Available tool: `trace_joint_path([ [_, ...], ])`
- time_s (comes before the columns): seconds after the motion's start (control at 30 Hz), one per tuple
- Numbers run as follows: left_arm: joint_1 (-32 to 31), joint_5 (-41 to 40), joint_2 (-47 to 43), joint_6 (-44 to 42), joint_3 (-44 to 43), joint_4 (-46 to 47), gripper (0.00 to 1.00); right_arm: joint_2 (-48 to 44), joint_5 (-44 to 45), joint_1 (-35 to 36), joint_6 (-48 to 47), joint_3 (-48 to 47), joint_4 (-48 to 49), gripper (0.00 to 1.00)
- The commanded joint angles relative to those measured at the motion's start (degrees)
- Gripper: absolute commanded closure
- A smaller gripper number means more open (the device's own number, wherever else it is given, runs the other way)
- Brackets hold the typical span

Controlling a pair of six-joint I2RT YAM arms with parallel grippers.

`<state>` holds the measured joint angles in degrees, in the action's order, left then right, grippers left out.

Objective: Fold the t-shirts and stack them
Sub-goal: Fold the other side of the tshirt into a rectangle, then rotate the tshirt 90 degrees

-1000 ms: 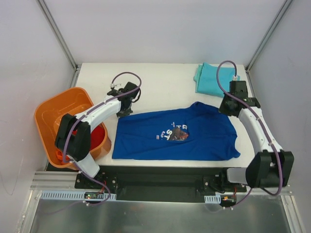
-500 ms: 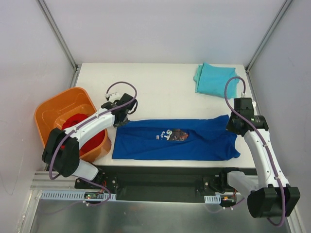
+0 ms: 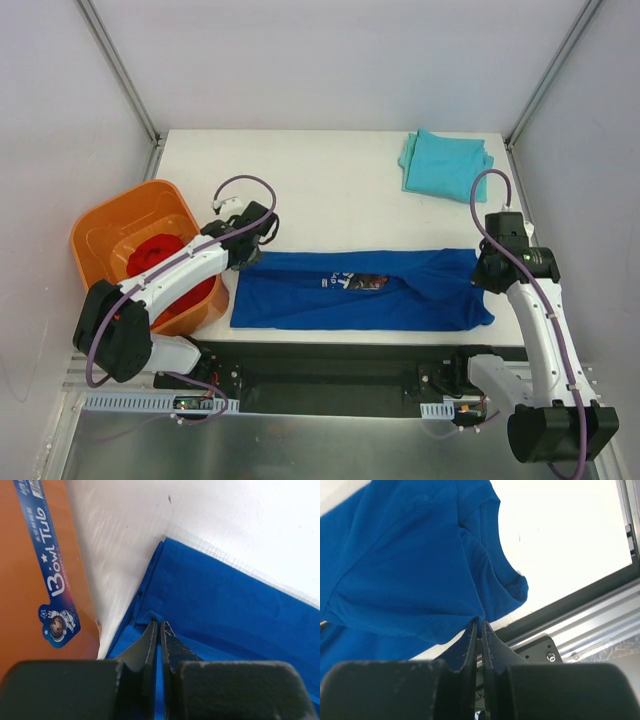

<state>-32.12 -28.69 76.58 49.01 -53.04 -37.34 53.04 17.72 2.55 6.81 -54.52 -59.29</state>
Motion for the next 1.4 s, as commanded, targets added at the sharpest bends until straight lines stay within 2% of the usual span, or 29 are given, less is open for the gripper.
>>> trace_joint_path([
  [0.0,-0.75,0.82,-0.73,0.91,1.09,-0.63,1.0,-2.06,-0.75,-0.35,2.15,0.64,-4.78,0.9],
  [0.03,-0.93,1.26,-0.38,0.91,1.35,-0.54,1.0,-1.97,-0.93,-0.26,2.68,1.78,-5.57,0.89],
  [0.1,-1.1,2.14,-0.46,1.08,1.79,-0.63,0.92,-1.88,-0.32,-0.35,3.82,2.75,-6.63,0.84],
  [0.17,-1.72,3.02,-1.25,1.26,2.23,-0.63,0.82,-1.97,-0.05,-0.35,5.58,3.89,-8.03,0.78],
  [0.2,-1.98,3.2,-1.69,1.35,2.24,-0.63,0.74,-1.88,-0.31,-0.35,6.11,4.25,-8.3,0.72],
  [0.23,-2.24,3.46,-2.39,1.26,2.15,-0.63,0.65,-1.97,-0.4,-0.35,6.46,4.51,-8.47,0.7],
  [0.27,-2.86,3.55,-2.74,1.17,1.89,-0.63,0.6,-2.06,-0.4,-0.35,6.46,4.86,-8.48,0.69],
  [0.3,-3.3,3.72,-3.1,1.08,1.36,-0.71,0.56,-2.15,-0.05,-0.35,6.38,4.86,-8.56,0.61],
  [0.33,-3.65,3.81,-3.45,0.65,0.92,-0.63,0.52,-2.06,0.12,-0.35,6.46,4.69,-8.65,0.6],
  [0.37,-4.44,3.81,-3.62,0.47,0.66,-0.63,0.44,-1.97,0.13,-0.35,6.46,4.43,-8.65,0.6],
  [0.43,-5.06,4.16,-3.54,0.29,-0.57,-0.54,0.37,-2.06,0.21,-0.35,6.38,3.2,-8.48,0.53],
  [0.47,-5.32,4.43,-3.36,0.21,-1.19,-0.63,0.29,-2.06,-0.13,-0.35,5.94,2.85,-8.22,0.47],
  [0.53,-6.37,4.87,-2.14,-0.67,-3.21,-0.45,0.2,-1.89,-2.32,-0.35,4.71,1.53,-6.73,0.21],
  [0.57,-6.73,5.13,-1.52,-1.02,-4.08,-0.45,0.01,-1.71,-3.73,-0.26,3.4,1.09,-6.11,0.03],
  [0.7,-8.48,8.55,2.95,-3.13,-8.74,1.04,0.01,0.13,-14.71,-0.26,1.89,0.2,-0.68,0.03],
  [0.87,-8.75,20.32,6.91,-7.0,-7.96,9.91,0.01,6.89,-23.5,-0.44,4.09,4.42,8.56,0.03],
  [0.97,-8.75,25.15,9.99,-7.62,-6.47,12.29,0.01,14.36,-23.43,-0.35,6.2,5.39,14.62,0.03],
  [1.13,-8.75,27.28,11.32,-4.29,0.55,14.31,0.01,29.01,-22.03,0.18,9.0,2.85,23.6,0.03],
  [1.27,-10.06,30.79,10.17,-0.94,8.02,18.62,0.01,41.24,-24.21,2.81,9.98,-4.25,26.5,0.03],
  [1.37,-11.55,31.06,8.6,1.17,10.14,19.24,0.01,51.09,-24.93,6.32,10.68,-10.32,27.47,0.03],
])
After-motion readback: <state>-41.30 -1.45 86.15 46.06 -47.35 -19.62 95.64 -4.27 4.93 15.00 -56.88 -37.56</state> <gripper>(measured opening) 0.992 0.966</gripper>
